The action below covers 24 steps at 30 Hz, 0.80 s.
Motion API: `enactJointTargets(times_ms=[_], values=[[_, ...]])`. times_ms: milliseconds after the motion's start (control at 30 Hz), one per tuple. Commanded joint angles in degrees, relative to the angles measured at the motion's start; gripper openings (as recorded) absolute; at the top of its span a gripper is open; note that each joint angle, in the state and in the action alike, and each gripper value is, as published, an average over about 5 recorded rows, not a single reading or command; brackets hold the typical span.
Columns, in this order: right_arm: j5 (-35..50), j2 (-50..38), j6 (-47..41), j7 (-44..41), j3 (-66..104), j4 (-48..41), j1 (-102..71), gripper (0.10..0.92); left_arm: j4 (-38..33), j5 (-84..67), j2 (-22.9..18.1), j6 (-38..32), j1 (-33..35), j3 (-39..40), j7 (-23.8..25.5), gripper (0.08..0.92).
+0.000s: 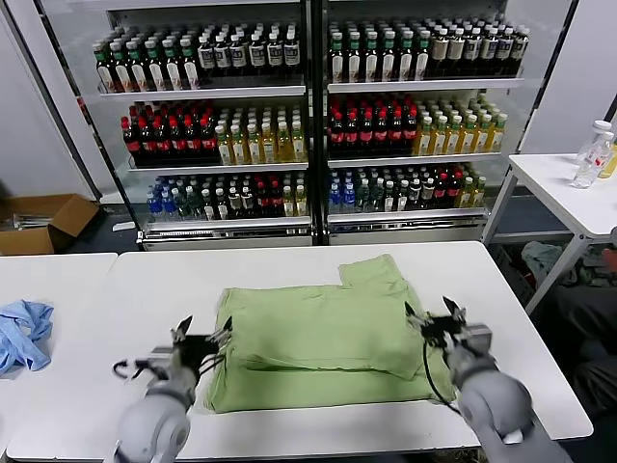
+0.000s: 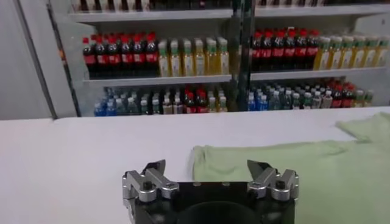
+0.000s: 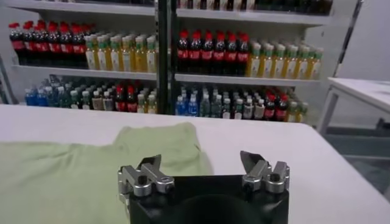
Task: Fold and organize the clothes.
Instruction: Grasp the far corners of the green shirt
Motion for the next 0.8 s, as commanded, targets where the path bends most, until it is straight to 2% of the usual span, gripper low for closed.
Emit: enactJointTargets(times_ms=[33, 367, 600, 700, 800], values=[[1.78, 3.77, -1.55, 0.65, -8.21, -19.77, 19.16, 0.823, 19.59, -1.49, 0.27, 2.65, -19.15, 7.80, -0.01, 0.822], [1.25, 10.89, -1.53, -0.16, -9.80, -37.53, 28.88, 0.823, 29.11, -4.10, -0.78, 2.83, -26.19, 10.85, 0.37, 0.822], [2.43, 12.49, -1.57, -0.68, -8.08, -42.84, 29.59, 0.814, 29.93, -3.74, -0.35, 2.84, -25.29, 10.97, 0.21, 0.822], [4.04, 12.48, -1.60, -0.89, -8.37, -42.94, 29.28, 0.758, 28.86, -3.60, 0.03, 2.82, -24.13, 10.91, -0.01, 0.790], [4.69, 12.40, -1.59, -1.20, -8.93, -42.78, 28.89, 0.672, 27.42, -3.40, 0.31, 2.82, -22.50, 10.83, -0.05, 0.714]])
